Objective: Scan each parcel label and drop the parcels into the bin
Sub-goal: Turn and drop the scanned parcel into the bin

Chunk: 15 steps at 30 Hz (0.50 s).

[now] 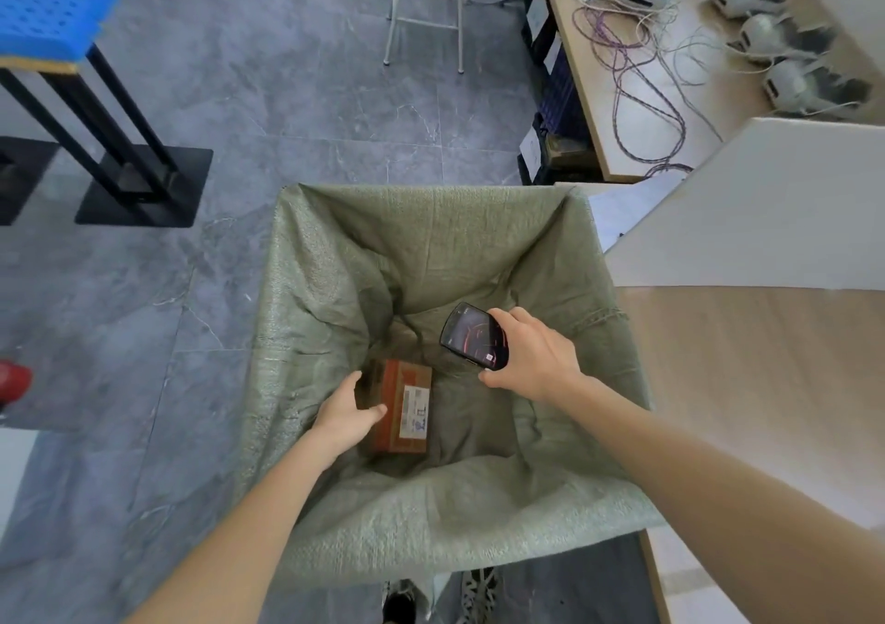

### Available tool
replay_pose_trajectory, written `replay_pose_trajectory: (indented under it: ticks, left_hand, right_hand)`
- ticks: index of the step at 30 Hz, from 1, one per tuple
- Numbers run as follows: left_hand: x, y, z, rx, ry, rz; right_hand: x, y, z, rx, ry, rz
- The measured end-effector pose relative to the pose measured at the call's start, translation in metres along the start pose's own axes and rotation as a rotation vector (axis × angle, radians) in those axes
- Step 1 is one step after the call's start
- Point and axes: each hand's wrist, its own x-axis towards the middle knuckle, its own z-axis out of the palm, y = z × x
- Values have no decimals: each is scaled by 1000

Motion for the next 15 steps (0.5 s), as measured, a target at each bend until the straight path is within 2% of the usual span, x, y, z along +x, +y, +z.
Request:
replay_pose_trajectory:
  ticks: [7, 15]
  left_hand:
    - [-24, 26, -22, 96, 42, 109]
    - [-109, 88, -40, 273, 128, 401]
  right_hand:
    - [-28, -6, -30, -2, 60, -10]
    - [-111, 9, -107, 13, 211, 8]
